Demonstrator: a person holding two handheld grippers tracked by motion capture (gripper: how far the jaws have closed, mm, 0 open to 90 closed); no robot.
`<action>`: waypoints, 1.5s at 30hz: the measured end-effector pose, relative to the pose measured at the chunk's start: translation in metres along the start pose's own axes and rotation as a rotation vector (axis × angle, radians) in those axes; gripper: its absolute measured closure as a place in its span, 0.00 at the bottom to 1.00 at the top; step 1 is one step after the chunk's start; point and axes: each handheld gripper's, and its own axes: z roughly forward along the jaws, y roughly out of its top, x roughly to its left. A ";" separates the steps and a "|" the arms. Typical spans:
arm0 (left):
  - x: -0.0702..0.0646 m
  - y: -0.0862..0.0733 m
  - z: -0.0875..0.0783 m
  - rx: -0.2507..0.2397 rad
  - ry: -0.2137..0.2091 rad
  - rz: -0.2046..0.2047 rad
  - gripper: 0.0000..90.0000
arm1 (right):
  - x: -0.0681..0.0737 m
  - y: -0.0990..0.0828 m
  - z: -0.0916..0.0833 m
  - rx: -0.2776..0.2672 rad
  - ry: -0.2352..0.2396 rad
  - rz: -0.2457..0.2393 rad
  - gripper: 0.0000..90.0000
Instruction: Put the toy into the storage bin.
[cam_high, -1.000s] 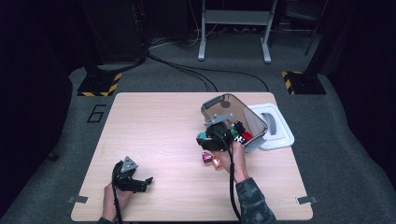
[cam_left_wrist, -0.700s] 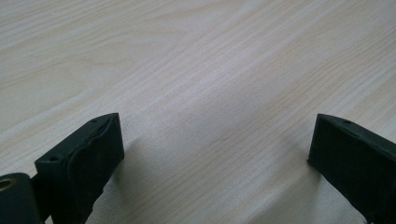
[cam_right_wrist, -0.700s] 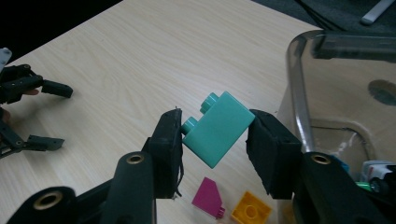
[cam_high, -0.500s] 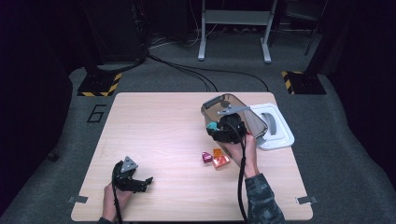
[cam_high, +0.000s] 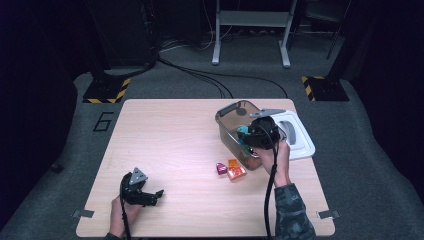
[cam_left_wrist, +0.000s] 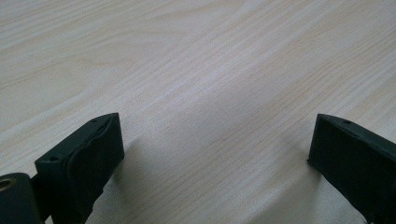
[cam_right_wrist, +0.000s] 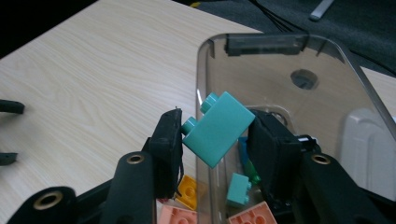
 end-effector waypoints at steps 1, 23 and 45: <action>0.000 0.000 0.000 0.000 0.000 0.000 0.03 | 0.000 0.000 0.000 0.000 0.000 0.000 0.62; 0.000 0.000 0.000 0.000 0.000 0.004 0.03 | -0.024 -0.045 -0.002 0.147 -0.045 0.051 0.62; 0.000 0.000 0.000 0.001 0.001 0.005 0.03 | -0.016 -0.055 -0.020 0.097 -0.049 0.061 0.29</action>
